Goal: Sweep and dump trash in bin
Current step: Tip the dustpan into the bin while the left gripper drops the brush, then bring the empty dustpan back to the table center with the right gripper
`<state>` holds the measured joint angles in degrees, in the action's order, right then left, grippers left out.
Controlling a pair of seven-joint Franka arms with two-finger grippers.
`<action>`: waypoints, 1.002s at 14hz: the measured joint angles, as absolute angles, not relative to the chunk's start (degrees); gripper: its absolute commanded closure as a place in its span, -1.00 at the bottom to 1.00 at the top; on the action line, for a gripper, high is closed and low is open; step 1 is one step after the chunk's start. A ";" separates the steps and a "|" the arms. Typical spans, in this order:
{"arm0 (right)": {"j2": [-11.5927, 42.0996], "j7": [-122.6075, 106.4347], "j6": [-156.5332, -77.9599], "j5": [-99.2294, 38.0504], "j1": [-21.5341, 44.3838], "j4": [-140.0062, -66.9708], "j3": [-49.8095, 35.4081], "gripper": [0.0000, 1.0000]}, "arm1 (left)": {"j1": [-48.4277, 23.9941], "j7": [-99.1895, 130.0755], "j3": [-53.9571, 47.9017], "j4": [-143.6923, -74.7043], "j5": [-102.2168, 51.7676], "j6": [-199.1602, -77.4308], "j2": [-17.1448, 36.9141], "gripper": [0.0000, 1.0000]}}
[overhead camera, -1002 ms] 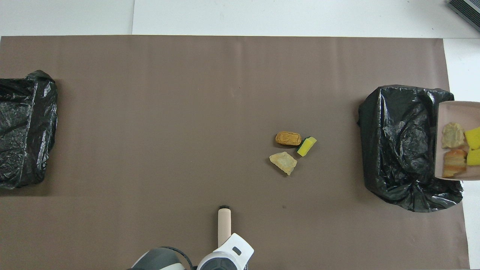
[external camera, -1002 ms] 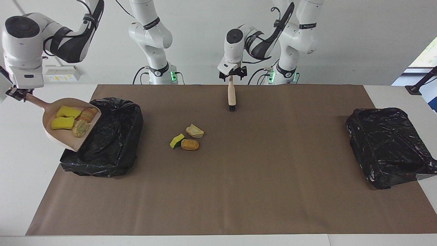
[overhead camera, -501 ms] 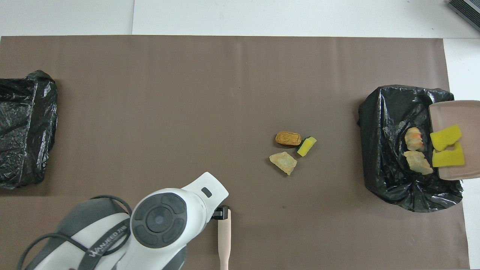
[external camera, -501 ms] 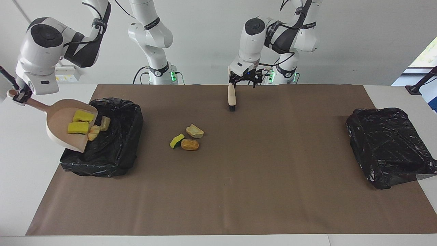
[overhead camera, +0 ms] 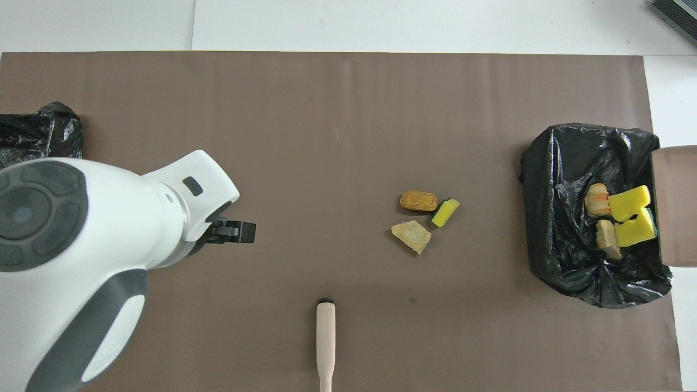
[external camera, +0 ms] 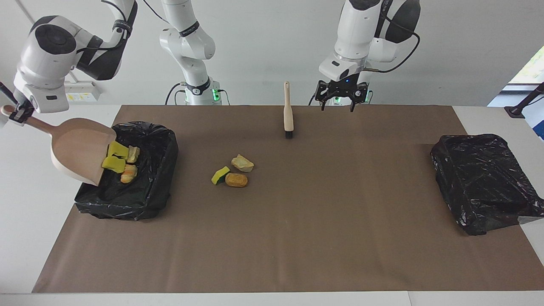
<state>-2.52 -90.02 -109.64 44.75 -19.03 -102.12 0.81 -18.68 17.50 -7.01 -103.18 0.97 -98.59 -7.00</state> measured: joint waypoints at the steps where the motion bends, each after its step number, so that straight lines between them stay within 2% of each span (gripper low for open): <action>1: -3.23 -90.06 -107.07 41.57 -19.04 -100.32 0.83 1.00 | -16.66 15.59 -6.97 -101.06 0.96 -97.08 -6.34 -1.00; 4: -5.37 -86.15 -99.56 33.53 -18.98 -96.14 0.59 1.00 | -12.38 11.30 -6.92 -94.53 0.94 -91.49 -5.76 -1.00; 6: -7.01 -75.41 -94.01 28.99 -17.53 -95.44 -1.06 1.00 | -9.96 10.39 -6.89 -91.51 0.49 -88.33 -5.65 -1.00; 9: -7.70 -52.16 -87.06 23.47 -10.32 -96.01 -5.47 1.00 | -6.54 7.25 -6.82 -90.89 -0.50 -87.01 -4.81 -1.00; 14: -5.15 -13.83 -86.85 11.33 3.16 -99.35 -6.77 1.00 | -5.54 6.23 -6.84 -85.37 -0.87 -82.22 -1.81 -1.00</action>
<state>-5.15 -13.83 -86.85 11.33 3.16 -99.35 -6.77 -5.54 6.23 -6.84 -85.37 -0.87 -82.22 -1.81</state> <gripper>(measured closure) 0.674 0.000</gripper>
